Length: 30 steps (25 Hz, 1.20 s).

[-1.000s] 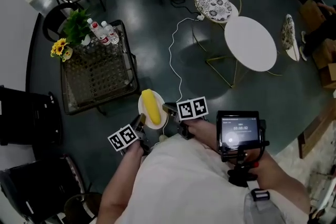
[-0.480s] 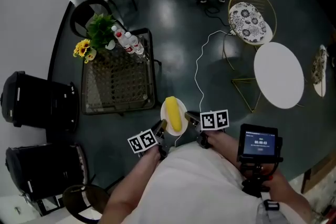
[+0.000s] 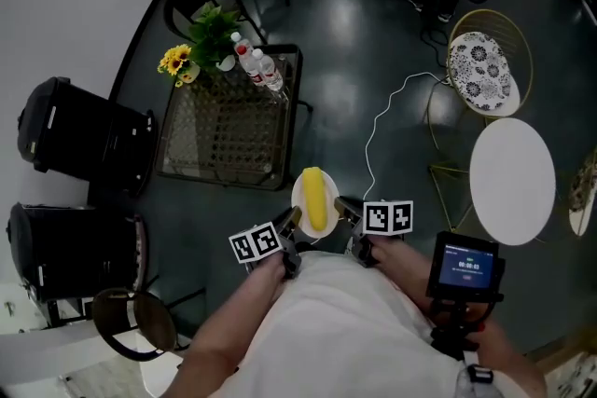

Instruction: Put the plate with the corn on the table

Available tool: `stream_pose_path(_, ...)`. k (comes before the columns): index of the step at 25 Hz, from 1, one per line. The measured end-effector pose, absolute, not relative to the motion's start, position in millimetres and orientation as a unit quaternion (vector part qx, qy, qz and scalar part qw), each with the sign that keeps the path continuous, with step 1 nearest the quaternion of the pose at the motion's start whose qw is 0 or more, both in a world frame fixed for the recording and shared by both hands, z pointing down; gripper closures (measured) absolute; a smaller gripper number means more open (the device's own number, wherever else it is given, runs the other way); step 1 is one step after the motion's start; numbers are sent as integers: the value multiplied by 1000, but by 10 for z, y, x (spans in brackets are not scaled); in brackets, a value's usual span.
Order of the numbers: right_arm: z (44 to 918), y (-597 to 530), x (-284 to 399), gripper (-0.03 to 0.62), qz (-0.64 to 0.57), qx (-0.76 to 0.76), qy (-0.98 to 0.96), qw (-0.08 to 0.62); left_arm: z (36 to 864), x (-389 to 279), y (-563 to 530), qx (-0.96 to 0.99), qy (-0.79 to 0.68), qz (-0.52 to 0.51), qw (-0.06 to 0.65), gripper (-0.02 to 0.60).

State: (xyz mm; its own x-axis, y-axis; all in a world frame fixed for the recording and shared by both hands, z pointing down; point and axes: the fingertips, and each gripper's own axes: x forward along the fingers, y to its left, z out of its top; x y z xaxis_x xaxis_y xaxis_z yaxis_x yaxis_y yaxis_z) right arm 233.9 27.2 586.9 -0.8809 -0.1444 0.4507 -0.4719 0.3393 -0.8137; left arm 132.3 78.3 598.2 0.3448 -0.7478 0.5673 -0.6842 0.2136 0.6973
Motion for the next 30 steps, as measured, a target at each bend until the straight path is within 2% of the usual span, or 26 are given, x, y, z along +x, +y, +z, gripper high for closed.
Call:
stream_pose_path(17, 6011, 97, 1909, 554, 544, 171, -799, 192, 6122, 914, 637, 601, -581, -44, 547, 537)
stream_pose_path(30, 5885, -499, 905, 554, 512, 148, -817, 220, 6038, -39, 127, 586, -598, -89, 539, 537)
